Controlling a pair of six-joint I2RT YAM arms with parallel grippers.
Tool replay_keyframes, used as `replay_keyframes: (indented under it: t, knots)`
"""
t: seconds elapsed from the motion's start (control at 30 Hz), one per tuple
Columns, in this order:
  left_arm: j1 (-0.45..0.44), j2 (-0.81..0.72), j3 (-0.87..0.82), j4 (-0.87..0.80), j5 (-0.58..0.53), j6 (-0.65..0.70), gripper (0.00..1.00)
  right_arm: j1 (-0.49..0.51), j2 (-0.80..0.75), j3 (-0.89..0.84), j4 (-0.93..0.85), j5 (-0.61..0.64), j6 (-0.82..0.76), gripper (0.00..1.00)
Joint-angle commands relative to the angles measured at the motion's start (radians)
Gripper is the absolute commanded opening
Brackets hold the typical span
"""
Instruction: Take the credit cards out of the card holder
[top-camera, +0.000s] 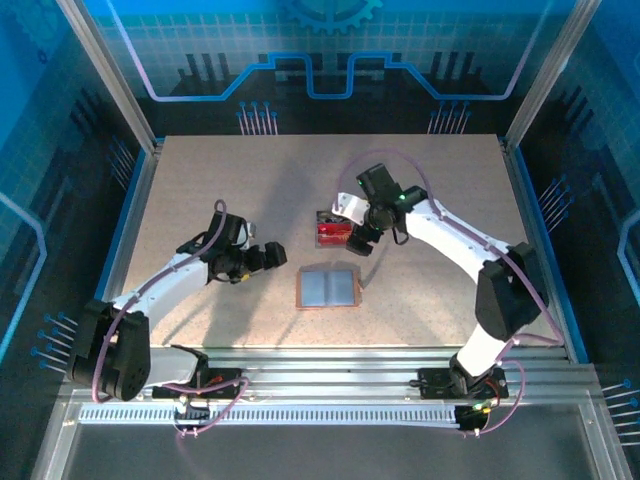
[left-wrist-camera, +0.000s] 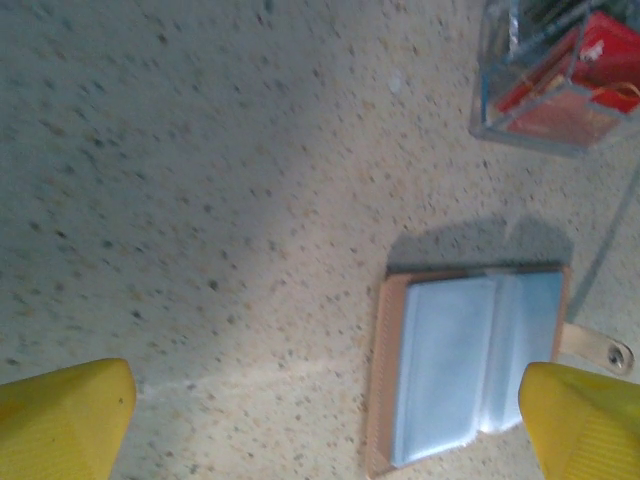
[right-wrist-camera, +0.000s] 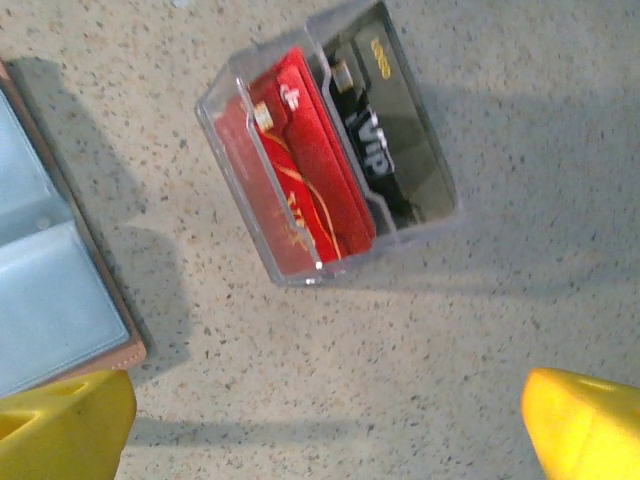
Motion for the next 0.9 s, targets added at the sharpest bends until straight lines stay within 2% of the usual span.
replay_keyframes:
  t: [0.0, 0.2, 0.37, 0.53, 0.6, 0.67, 0.8, 0.87]
  knots:
    - [0.033, 0.011, 0.049, -0.011, -0.091, 0.069, 0.99, -0.036, -0.085, -0.115, 0.174, 0.041, 0.083, 1.0]
    - [0.065, -0.027, 0.027, 0.049, -0.306, 0.169, 0.99, -0.137, -0.194, -0.369, 0.446, 0.109, 0.23, 1.0]
    - [0.076, -0.096, -0.066, 0.236, -0.492, 0.215, 1.0, -0.265, -0.223, -0.574, 0.711, 0.097, 0.362, 1.0]
    - [0.08, -0.13, -0.126, 0.41, -0.623, 0.306, 0.99, -0.344, -0.195, -0.688, 0.938, 0.092, 0.419, 1.0]
    - [0.083, -0.129, -0.164, 0.512, -0.65, 0.36, 0.99, -0.344, -0.195, -0.7, 0.978, 0.105, 0.417, 1.0]
    - [0.086, -0.103, -0.208, 0.641, -0.644, 0.432, 0.99, -0.35, -0.192, -0.736, 1.09, 0.093, 0.413, 1.0]
    - [0.097, -0.021, -0.264, 0.88, -0.608, 0.513, 0.99, -0.366, -0.171, -0.784, 1.26, 0.04, 0.456, 1.0]
    - [0.104, 0.023, -0.299, 1.03, -0.573, 0.533, 0.99, -0.369, -0.162, -0.796, 1.285, 0.078, 0.475, 1.0]
